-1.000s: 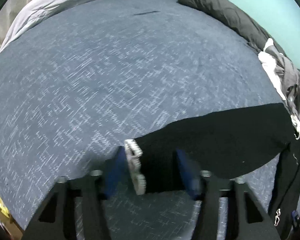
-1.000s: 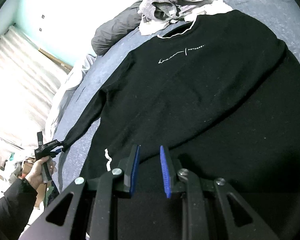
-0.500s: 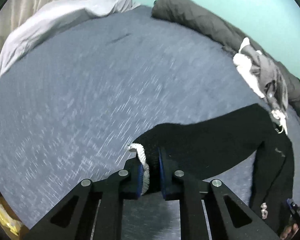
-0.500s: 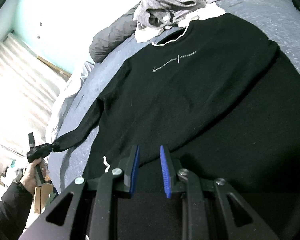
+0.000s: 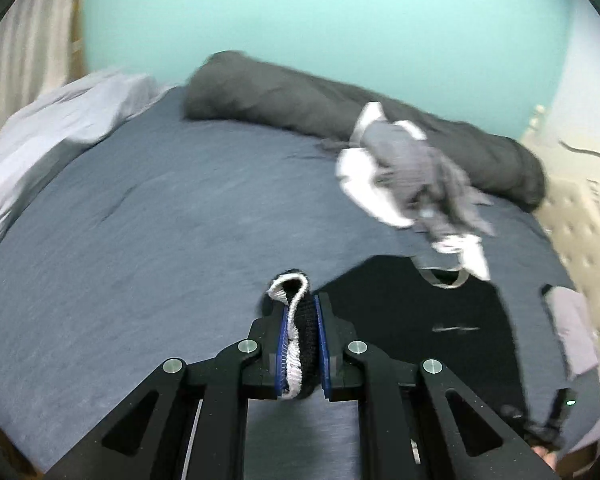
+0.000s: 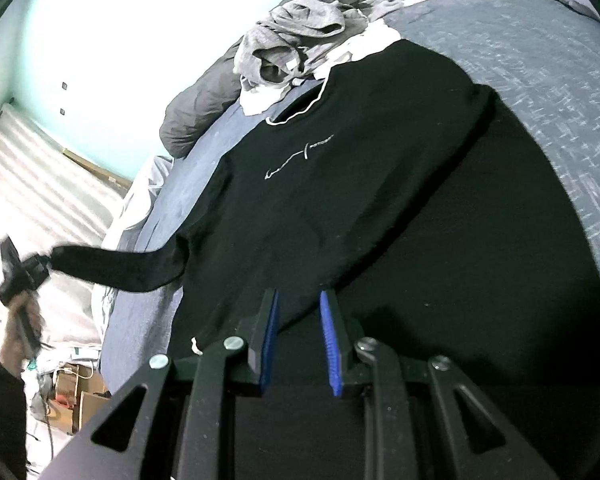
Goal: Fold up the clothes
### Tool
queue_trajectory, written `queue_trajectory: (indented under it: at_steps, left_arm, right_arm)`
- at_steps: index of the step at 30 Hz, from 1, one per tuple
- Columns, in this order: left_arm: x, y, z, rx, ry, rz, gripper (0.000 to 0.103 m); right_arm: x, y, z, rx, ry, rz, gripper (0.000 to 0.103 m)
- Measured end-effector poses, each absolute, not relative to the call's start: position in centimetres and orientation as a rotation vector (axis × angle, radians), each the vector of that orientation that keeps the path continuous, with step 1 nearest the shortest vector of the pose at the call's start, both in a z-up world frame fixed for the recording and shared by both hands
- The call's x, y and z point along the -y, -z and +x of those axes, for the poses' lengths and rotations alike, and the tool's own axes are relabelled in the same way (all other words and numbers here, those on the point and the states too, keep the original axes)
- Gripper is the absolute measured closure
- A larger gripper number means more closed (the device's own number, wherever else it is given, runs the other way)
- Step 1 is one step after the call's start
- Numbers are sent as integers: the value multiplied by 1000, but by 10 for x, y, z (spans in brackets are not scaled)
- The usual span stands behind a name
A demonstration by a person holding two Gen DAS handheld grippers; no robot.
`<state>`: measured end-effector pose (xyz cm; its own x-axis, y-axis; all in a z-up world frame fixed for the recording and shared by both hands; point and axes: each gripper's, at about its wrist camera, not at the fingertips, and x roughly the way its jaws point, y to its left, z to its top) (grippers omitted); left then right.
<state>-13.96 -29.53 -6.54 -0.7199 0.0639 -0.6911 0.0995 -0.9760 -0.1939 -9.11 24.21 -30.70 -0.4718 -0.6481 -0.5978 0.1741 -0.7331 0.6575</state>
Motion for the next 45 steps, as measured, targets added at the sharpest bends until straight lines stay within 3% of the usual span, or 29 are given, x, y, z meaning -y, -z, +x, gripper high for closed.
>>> queue_trajectory:
  at_steps: [8, 14, 18, 23, 29, 32, 36, 39, 45]
  left_arm:
    - [141, 26, -163, -232, 3122, 1220, 91]
    - [6, 28, -149, -13, 3315, 1360, 97]
    - [-73, 73, -138, 92, 3357, 1551, 100]
    - [-120, 135, -129, 78, 3307, 1759, 101]
    - [-87, 182, -136, 5, 3157, 1801, 101]
    - [-58, 197, -141, -39, 3088, 1802, 101]
    - [-24, 213, -145, -45, 3018, 1791, 101]
    - [0, 225, -147, -68, 2972, 1786, 101]
    - [47, 256, -149, -141, 2882, 1795, 99]
  right_arm:
    - [-264, 299, -82, 698, 2260, 1202, 82]
    - [-286, 294, -75, 728, 2275, 1183, 82]
    - [-288, 294, -78, 746, 2265, 1190, 82]
    - [-289, 296, -82, 767, 2249, 1200, 82]
    - [-290, 297, -88, 793, 2230, 1213, 82]
    - [-291, 298, -90, 805, 2221, 1219, 70]
    - [-288, 299, -96, 815, 2207, 1226, 68]
    - [-272, 297, -107, 794, 2192, 1226, 55]
    - [-243, 306, -131, 805, 2128, 1249, 55]
